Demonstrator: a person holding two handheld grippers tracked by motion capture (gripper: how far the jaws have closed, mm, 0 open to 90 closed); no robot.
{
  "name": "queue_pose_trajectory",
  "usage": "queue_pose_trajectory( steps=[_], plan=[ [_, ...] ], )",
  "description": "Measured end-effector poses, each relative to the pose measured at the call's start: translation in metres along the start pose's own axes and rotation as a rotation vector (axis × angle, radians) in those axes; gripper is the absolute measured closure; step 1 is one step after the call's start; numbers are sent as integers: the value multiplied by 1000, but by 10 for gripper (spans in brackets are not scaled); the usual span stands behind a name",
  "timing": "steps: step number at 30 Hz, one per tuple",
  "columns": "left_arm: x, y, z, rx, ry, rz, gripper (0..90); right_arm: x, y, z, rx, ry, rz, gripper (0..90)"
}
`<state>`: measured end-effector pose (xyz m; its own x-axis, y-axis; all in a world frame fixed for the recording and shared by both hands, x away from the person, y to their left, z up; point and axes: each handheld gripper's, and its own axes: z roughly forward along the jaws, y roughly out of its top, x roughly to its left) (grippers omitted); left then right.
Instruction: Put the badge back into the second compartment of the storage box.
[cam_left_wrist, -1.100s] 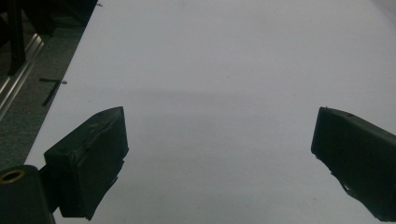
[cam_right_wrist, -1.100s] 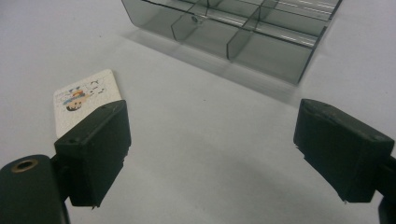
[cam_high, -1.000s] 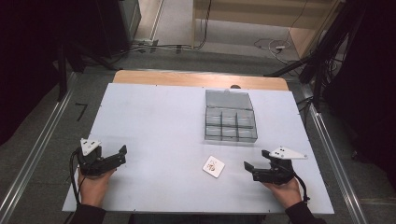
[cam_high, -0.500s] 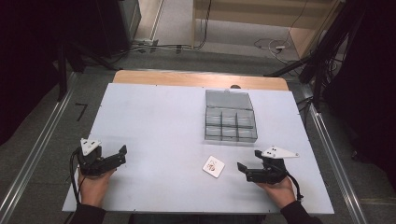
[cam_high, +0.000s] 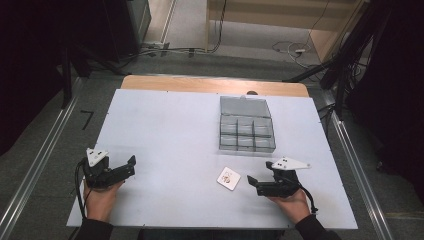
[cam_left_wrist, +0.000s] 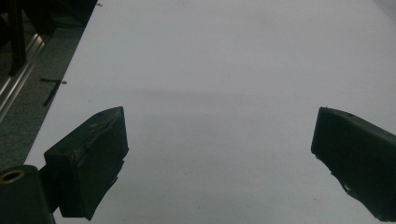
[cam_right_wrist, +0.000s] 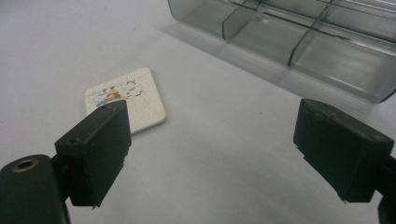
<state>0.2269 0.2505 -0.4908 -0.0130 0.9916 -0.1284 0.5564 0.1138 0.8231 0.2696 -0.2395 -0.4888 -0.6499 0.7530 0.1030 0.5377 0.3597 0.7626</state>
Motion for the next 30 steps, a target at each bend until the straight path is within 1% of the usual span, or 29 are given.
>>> queue_pose_trajectory(
  steps=[8, 10, 24, 30],
  plan=[
    [0, 0, 0, 0, 0, 0, 44, 9, 1, 8, 17, 18, -23, 101],
    [0, 0, 0, 0, 0, 0, 44, 10, 1, 9, 19, 20, -21, 101],
    [0, 0, 0, 1, -1, 1, 44, 24, 2, 22, 44, 47, -55, 101],
    [0, 0, 0, 0, -1, 0, 44, 36, 3, 31, 65, 67, -80, 101]
  ],
)
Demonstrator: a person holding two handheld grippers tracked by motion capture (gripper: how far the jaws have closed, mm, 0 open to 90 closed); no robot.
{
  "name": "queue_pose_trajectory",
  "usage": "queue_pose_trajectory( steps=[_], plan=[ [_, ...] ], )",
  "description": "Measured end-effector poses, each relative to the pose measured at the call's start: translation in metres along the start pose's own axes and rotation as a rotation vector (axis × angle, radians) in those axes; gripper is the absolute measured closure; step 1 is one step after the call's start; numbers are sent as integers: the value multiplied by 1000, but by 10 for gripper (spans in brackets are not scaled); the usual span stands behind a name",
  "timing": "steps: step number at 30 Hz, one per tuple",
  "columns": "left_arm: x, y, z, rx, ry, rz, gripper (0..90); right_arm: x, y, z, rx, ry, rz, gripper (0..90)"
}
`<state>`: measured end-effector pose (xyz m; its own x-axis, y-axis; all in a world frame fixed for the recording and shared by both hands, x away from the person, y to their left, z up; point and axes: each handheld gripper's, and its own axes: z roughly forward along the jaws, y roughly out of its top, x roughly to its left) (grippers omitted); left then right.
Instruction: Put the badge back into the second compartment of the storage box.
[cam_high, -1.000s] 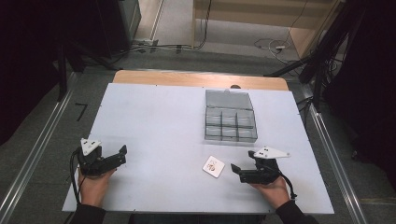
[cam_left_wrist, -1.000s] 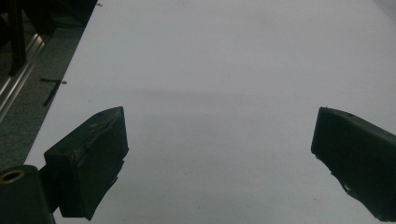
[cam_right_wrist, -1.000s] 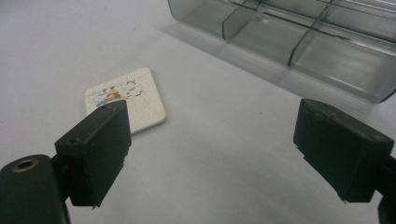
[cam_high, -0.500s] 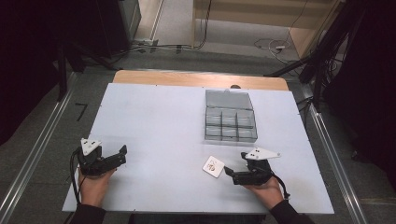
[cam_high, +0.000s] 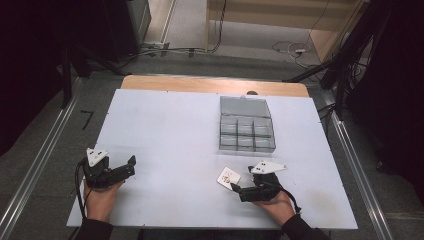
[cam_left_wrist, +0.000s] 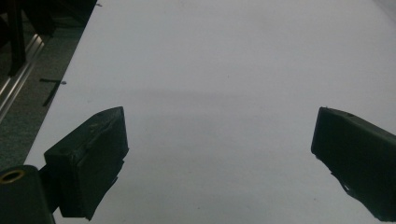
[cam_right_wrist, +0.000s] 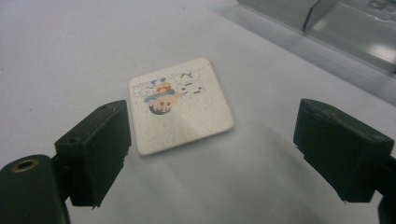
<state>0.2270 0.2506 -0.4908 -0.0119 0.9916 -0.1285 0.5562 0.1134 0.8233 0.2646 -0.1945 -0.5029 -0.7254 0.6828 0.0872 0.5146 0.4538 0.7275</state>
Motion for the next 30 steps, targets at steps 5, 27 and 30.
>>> queue_pose_trajectory(
  steps=[5, 27, 30],
  plan=[
    [0, 0, 0, 0, -1, 0, 44, 5, 1, 4, 8, 3, -17, 101],
    [-1, 0, 0, 3, 1, 3, 44, 20, 7, 19, 70, -23, -143, 247],
    [0, 0, 0, 2, 0, 3, 44, 20, 7, 18, 66, -27, -135, 311]
  ],
)
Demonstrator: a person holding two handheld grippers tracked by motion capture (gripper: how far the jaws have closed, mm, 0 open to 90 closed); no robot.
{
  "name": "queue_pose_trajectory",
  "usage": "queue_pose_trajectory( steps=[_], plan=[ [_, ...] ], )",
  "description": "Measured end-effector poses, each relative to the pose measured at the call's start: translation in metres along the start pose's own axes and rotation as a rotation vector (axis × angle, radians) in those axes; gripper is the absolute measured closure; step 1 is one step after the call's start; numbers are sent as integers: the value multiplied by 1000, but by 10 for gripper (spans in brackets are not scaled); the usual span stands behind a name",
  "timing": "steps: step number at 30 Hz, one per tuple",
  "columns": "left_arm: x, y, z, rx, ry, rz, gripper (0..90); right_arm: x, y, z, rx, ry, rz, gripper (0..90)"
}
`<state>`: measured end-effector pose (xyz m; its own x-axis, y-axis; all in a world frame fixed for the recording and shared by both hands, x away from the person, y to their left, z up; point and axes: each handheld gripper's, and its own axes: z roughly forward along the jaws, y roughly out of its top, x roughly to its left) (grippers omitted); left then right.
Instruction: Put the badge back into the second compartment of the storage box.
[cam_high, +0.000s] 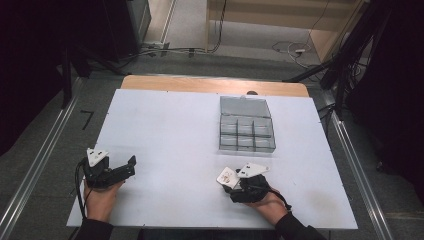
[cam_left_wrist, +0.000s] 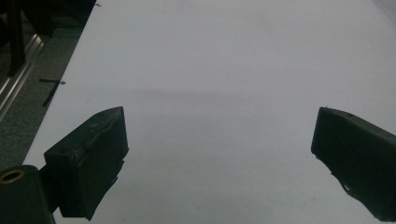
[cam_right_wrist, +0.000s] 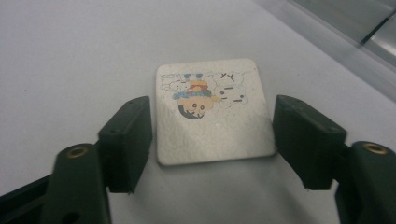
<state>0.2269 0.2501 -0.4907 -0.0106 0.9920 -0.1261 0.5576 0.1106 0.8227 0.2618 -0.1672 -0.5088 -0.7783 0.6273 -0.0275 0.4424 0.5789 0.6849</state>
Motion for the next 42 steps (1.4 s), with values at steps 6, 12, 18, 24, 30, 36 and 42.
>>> queue_pose_trajectory(
  steps=[6, 12, 18, 24, 30, 36, 42],
  plan=[
    [0, 0, 0, 1, 0, 0, 44, 0, 0, 0, 1, 2, -2, 314],
    [1, 0, 0, -3, -2, -4, 44, -2, 1, -3, -17, 17, 12, 315],
    [1, 0, -1, -2, -1, -6, 44, -8, 7, -11, -54, 14, 34, 315],
    [1, 0, 0, -2, -1, -4, 44, -16, 11, -19, -71, 1, 62, 315],
    [1, 0, 0, -1, -3, -4, 44, -28, 18, -27, -98, -11, 101, 315],
    [1, 0, 0, 0, -3, -5, 44, -42, 26, -30, -114, -25, 139, 315],
    [1, 0, 0, 1, -4, -6, 43, -49, 31, -31, -123, -39, 151, 315]
  ],
)
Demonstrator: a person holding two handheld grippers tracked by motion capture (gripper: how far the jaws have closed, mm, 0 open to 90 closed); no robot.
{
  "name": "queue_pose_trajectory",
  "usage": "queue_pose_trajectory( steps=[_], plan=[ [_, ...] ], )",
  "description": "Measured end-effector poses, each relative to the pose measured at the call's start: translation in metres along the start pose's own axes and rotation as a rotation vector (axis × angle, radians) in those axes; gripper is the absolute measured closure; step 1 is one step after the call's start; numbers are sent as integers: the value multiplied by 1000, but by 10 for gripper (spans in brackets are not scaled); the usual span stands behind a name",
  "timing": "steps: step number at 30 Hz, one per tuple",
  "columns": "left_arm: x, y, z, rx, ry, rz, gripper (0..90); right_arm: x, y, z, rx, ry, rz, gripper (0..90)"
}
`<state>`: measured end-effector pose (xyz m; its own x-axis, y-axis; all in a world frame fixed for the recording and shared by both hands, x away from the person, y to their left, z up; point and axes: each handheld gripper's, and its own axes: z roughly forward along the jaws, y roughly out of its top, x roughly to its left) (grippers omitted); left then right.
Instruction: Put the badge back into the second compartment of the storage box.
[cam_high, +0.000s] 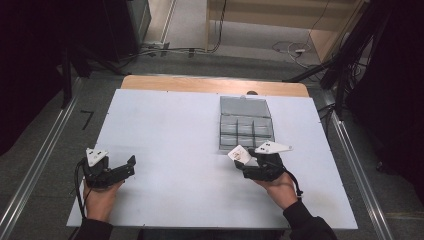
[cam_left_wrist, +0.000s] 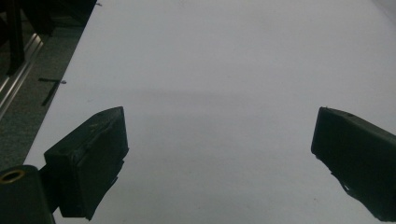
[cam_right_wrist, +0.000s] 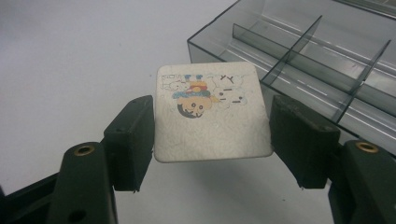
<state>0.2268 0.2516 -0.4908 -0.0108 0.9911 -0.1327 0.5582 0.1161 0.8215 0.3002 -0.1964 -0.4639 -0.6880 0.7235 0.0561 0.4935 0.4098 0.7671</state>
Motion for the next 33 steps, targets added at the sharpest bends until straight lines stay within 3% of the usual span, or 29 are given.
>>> queue_pose_trajectory(
  steps=[15, 33],
  plan=[
    [0, 0, 0, -2, 0, -2, 44, -15, 12, 2, -28, -34, 50, 315],
    [1, 0, 0, -7, -1, -3, 44, -28, 26, 11, -45, -91, 75, 314]
  ],
)
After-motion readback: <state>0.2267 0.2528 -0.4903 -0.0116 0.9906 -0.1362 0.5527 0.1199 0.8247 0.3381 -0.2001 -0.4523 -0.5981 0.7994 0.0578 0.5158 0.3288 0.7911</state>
